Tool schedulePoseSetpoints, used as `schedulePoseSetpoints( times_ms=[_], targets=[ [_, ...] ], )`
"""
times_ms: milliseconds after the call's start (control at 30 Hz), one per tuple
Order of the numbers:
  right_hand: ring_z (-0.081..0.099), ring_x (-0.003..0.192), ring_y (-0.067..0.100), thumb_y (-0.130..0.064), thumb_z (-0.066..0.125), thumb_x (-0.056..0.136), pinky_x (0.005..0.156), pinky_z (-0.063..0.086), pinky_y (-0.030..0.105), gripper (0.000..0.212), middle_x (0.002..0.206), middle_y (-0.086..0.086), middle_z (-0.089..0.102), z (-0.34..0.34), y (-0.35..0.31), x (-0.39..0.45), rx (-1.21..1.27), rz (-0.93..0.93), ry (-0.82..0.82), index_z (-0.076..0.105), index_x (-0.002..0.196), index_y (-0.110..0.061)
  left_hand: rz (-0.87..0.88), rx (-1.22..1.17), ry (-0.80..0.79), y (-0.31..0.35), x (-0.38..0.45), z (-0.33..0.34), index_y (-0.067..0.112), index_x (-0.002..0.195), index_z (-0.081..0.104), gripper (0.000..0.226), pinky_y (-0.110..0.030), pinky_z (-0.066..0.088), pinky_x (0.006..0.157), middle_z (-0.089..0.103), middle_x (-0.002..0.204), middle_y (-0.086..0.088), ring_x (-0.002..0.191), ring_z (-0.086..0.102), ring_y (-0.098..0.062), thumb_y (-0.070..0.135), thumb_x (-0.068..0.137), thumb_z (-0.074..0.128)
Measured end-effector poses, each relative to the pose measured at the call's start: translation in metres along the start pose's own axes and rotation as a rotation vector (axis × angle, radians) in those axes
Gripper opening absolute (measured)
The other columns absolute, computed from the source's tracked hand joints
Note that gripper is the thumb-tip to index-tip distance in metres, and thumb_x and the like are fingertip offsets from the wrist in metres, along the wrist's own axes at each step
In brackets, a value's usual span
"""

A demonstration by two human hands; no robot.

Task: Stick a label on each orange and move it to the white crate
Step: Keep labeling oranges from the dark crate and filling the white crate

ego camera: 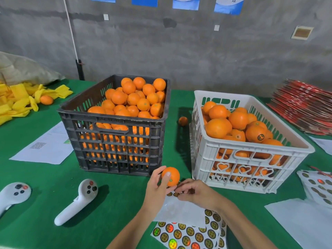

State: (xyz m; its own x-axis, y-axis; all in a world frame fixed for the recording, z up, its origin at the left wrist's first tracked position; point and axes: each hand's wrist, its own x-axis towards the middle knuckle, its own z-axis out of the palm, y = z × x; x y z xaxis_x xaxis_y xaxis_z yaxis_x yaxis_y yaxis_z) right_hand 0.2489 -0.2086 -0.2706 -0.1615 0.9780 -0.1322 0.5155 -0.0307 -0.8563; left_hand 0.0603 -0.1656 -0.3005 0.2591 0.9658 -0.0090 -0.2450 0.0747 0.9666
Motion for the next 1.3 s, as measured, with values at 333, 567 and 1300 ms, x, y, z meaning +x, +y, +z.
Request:
schedulePoseSetpoints(
  times_ms=[333, 567, 1300],
  targets=[
    [0.057, 0.090, 0.001, -0.034, 0.077, 0.091, 0.087, 0.049, 0.019, 0.032, 0.116, -0.011, 0.062, -0.001, -0.010, 0.000, -0.352, -0.236, -0.042, 0.076, 0.121, -0.023, 0.027, 0.128, 0.091, -0.015, -0.006, 0.009, 0.044, 0.126, 0.051, 0.030, -0.043, 0.057, 0.100, 0.061, 0.130, 0.000, 0.101, 0.074, -0.009, 0.056, 0.099, 0.050],
    [0.062, 0.094, 0.014, -0.036, 0.053, 0.105, 0.088, 0.050, 0.027, 0.035, 0.117, -0.001, 0.062, 0.002, -0.010, -0.004, -0.747, -0.427, -0.013, 0.076, 0.118, -0.012, -0.007, 0.075, 0.089, -0.012, -0.005, 0.005, 0.035, 0.129, 0.054, 0.040, -0.026, 0.060, 0.083, 0.061, 0.131, -0.008, 0.098, 0.076, -0.010, 0.055, 0.095, 0.055],
    [0.065, 0.074, 0.018, -0.021, 0.055, 0.105, 0.052, 0.057, 0.027, 0.023, 0.116, 0.006, 0.060, 0.000, -0.098, -0.011, -0.868, -0.474, 0.711, 0.066, 0.119, -0.008, -0.003, -0.174, 0.027, 0.063, 0.007, 0.035, 0.014, 0.129, 0.062, 0.030, -0.042, 0.060, 0.095, 0.069, 0.124, -0.020, 0.111, 0.073, -0.029, 0.032, 0.106, 0.054]
  ],
)
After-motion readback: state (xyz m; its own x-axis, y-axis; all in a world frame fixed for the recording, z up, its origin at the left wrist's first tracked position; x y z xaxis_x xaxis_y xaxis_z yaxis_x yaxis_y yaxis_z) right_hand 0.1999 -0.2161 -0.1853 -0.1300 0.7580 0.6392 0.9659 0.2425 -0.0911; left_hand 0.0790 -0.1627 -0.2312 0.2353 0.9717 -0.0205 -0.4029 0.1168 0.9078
